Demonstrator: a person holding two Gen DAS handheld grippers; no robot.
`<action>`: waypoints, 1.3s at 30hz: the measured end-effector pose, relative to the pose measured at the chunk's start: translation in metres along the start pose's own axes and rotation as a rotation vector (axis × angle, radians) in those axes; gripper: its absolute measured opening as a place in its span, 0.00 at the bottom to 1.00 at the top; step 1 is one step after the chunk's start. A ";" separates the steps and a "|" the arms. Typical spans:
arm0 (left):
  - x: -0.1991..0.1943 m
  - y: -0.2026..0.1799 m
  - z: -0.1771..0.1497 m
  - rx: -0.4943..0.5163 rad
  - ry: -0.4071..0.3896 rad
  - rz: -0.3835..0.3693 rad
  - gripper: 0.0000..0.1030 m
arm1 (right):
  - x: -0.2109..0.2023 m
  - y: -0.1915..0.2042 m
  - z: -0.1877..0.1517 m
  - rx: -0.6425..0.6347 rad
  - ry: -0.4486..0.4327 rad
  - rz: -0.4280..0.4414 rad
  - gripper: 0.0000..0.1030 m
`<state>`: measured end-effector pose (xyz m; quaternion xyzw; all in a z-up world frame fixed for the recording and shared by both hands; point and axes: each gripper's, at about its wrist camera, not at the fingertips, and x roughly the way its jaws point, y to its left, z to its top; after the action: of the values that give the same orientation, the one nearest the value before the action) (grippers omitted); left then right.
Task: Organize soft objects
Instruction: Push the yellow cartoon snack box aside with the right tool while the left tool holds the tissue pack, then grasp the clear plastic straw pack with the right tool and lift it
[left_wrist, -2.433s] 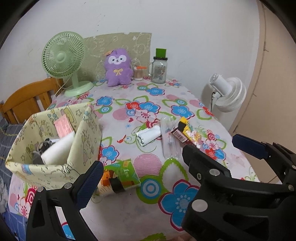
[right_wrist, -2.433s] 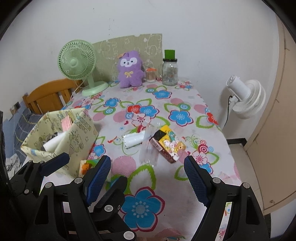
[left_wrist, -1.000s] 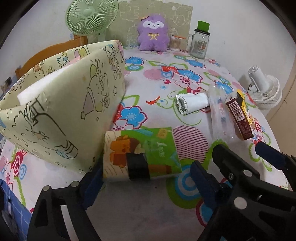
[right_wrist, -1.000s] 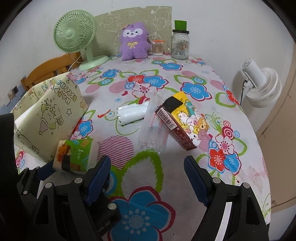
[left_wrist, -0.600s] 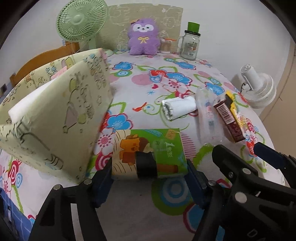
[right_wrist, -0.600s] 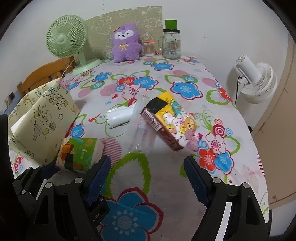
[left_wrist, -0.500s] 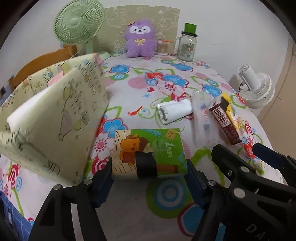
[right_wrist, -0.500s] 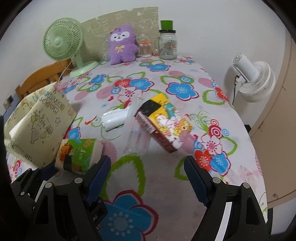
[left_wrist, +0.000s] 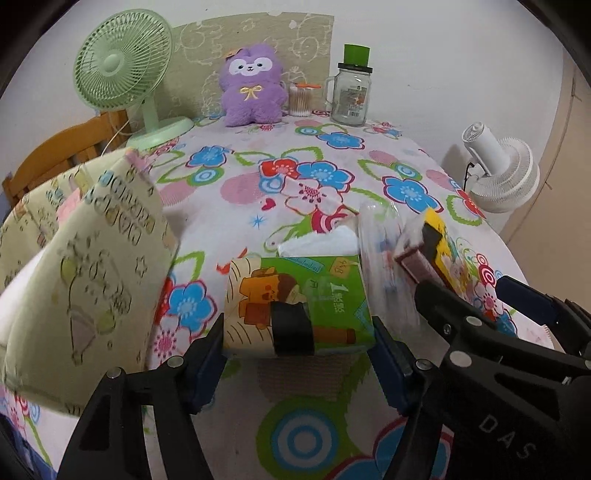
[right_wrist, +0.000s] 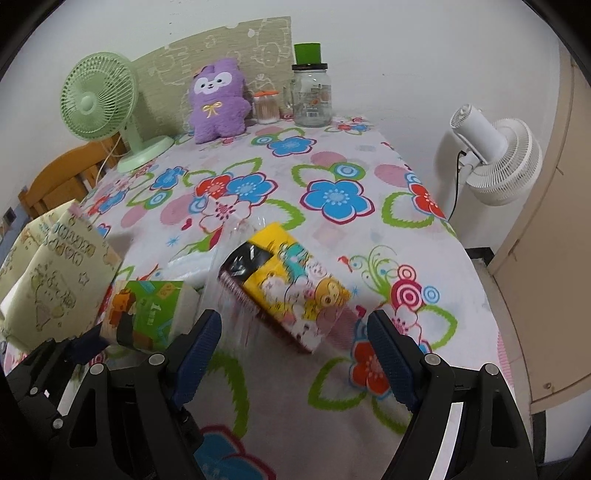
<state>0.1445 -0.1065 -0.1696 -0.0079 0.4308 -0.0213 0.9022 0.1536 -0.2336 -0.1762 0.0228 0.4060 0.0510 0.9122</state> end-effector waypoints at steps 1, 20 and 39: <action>0.002 -0.001 0.002 0.008 -0.002 0.004 0.71 | 0.002 -0.001 0.001 0.003 -0.001 0.000 0.81; 0.019 -0.005 0.009 0.087 0.031 -0.020 0.71 | 0.040 -0.005 0.023 -0.003 0.015 0.049 0.75; 0.002 -0.006 0.003 0.097 -0.001 -0.035 0.71 | 0.024 0.008 0.014 -0.012 0.029 0.082 0.09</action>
<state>0.1481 -0.1130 -0.1686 0.0282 0.4288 -0.0581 0.9011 0.1795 -0.2235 -0.1835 0.0331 0.4177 0.0911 0.9034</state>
